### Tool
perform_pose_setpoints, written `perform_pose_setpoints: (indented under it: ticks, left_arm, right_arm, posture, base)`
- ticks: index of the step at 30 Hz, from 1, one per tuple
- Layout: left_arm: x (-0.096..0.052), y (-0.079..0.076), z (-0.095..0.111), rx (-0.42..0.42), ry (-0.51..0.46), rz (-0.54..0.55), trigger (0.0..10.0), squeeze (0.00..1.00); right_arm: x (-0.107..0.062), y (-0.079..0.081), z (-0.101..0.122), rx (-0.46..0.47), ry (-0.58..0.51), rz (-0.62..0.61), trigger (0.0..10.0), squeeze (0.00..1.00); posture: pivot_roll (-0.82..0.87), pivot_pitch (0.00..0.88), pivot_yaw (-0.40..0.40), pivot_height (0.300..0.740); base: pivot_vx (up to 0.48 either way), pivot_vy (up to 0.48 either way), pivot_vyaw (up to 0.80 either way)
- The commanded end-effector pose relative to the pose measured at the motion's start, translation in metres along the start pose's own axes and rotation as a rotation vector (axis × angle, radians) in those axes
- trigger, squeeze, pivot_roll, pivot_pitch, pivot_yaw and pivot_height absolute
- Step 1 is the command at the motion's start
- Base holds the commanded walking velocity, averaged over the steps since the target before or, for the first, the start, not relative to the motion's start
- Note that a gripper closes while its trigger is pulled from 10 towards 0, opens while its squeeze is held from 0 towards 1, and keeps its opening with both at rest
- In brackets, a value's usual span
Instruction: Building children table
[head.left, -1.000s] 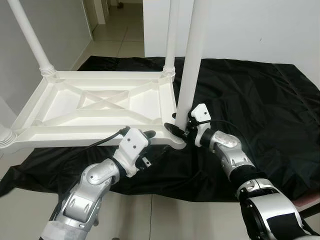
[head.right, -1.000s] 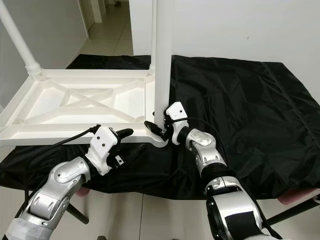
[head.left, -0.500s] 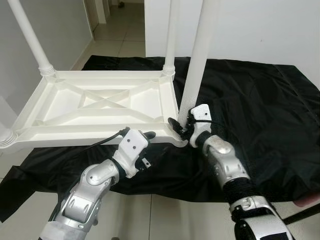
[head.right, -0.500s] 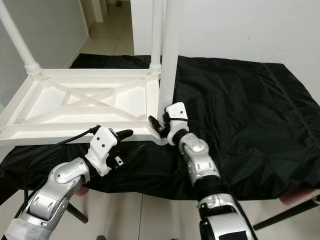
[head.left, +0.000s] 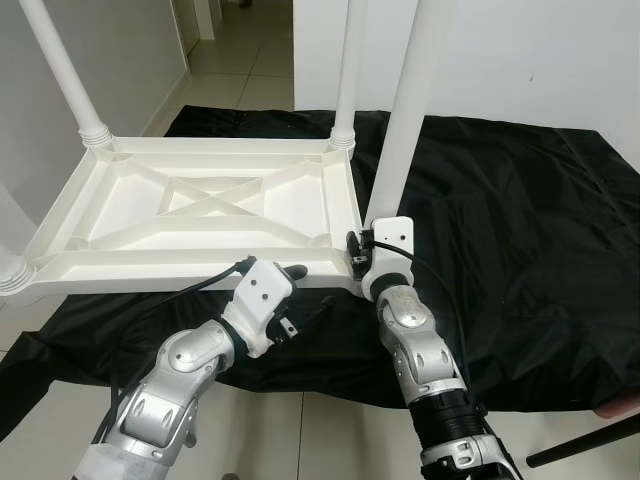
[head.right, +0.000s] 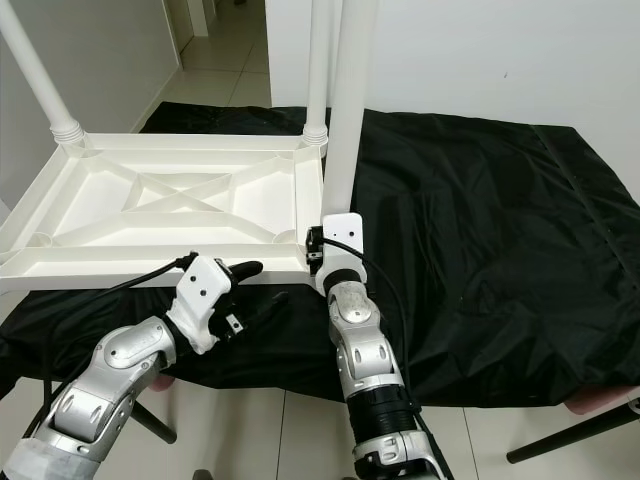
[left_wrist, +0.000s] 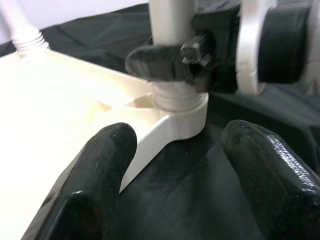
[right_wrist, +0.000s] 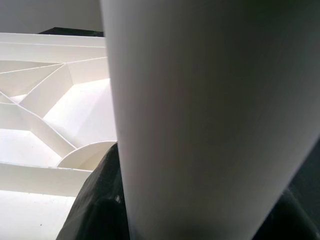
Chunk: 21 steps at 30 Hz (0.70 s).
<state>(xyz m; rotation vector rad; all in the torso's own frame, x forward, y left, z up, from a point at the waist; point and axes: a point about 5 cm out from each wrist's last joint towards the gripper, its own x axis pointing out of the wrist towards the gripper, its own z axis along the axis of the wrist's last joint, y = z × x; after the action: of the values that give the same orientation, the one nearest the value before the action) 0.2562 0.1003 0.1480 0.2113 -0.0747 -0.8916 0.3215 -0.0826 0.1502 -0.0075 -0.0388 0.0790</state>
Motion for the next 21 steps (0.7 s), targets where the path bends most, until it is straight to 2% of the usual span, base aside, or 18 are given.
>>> perform_pose_setpoints:
  ticks: [1,2,3,14,16,17,18,21]
  left_arm:
    - [-0.004,-0.001,0.000,-0.010,0.004,-0.034,10.0,0.00]
    - [-0.004,-0.001,0.000,-0.010,0.004,-0.034,10.0,0.00]
    - [-0.004,0.000,0.000,-0.013,0.004,-0.029,10.0,0.00]
    - [-0.003,0.005,0.004,-0.004,-0.007,-0.021,10.0,0.00]
    - [-0.003,0.006,0.005,0.004,-0.004,-0.024,10.0,0.00]
    - [-0.003,0.006,0.005,0.004,-0.004,-0.024,10.0,0.00]
    - [-0.004,0.005,0.006,0.008,0.000,-0.035,10.0,0.00]
    - [-0.005,0.003,0.008,0.017,0.005,-0.058,10.0,0.00]
  right_arm:
    - [-0.004,-0.004,0.002,0.021,-0.023,-0.005,10.0,0.00]
    - [-0.004,-0.004,0.002,0.021,-0.023,-0.005,10.0,0.00]
    - [-0.007,-0.005,0.003,0.018,-0.036,-0.001,10.0,1.00]
    - [-0.011,-0.009,0.004,0.023,-0.065,0.020,10.0,1.00]
    - [-0.012,-0.010,0.002,0.042,-0.061,0.106,10.0,1.00]
    - [-0.012,-0.010,0.002,0.042,-0.061,0.106,10.0,1.00]
    - [-0.012,-0.014,0.000,0.040,-0.063,0.159,10.0,0.00]
    - [-0.011,-0.022,-0.001,0.022,-0.072,0.227,10.0,0.00]
  posture:
    - [-0.01,0.045,-0.013,0.740]
    - [-0.01,0.045,-0.013,0.740]
    - [-0.01,0.043,-0.011,0.740]
    - [-0.01,0.035,-0.001,0.740]
    - [-0.01,0.037,-0.001,0.740]
    - [-0.01,0.037,-0.001,0.740]
    - [-0.01,0.039,-0.001,0.740]
    - [-0.01,0.041,-0.002,0.740]
  base:
    - [0.000,0.000,0.00]
    - [0.000,0.000,0.00]
    - [0.000,0.000,0.00]
    - [0.000,0.000,0.00]
    - [0.000,0.000,0.00]
    - [0.000,0.000,0.00]
    - [0.000,0.000,0.00]
    - [0.000,0.000,0.00]
